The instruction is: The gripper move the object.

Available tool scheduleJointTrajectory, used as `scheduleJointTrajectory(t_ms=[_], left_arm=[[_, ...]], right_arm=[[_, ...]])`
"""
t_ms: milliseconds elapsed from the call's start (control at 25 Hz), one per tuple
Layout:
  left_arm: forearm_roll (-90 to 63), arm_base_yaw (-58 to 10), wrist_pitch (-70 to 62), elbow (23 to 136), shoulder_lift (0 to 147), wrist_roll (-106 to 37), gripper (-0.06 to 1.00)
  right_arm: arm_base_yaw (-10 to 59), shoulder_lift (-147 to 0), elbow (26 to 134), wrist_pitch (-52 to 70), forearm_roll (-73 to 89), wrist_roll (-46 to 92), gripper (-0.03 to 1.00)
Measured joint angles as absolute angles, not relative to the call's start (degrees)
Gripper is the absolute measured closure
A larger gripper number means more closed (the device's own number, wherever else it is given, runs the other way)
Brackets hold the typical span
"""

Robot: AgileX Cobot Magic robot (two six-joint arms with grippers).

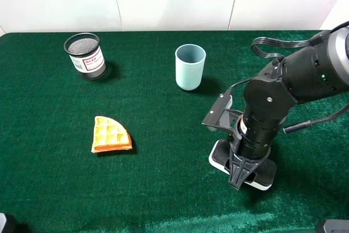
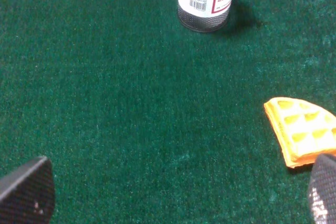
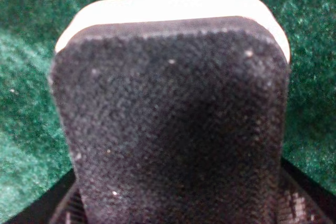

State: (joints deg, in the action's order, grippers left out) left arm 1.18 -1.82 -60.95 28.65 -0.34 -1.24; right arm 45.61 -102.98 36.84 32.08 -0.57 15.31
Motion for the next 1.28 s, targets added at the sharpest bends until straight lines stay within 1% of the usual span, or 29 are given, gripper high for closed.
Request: scheduleJointTrajectory(t_ms=[520, 720, 920, 1280], left_arm=[[1.2, -1.8, -60.9, 28.6, -0.3, -1.2, -0.04], [1.2, -1.8, -60.9, 28.6, -0.3, -1.2, -0.04], [1.2, -1.8, -60.9, 28.6, -0.3, -1.2, -0.04], [1.2, -1.8, -60.9, 28.6, -0.3, -1.2, -0.04]], right_arm=[[45.6, -102.5, 43.3, 41.2, -0.8, 15.3, 0.49], [45.6, -99.1, 45.5, 44.4, -0.4, 14.8, 0.49], [45.6, -95.3, 47.8, 50.0, 1.2, 13.3, 0.49], [45.6, -91.5, 53.7, 58.0, 4.7, 8.6, 0.5]])
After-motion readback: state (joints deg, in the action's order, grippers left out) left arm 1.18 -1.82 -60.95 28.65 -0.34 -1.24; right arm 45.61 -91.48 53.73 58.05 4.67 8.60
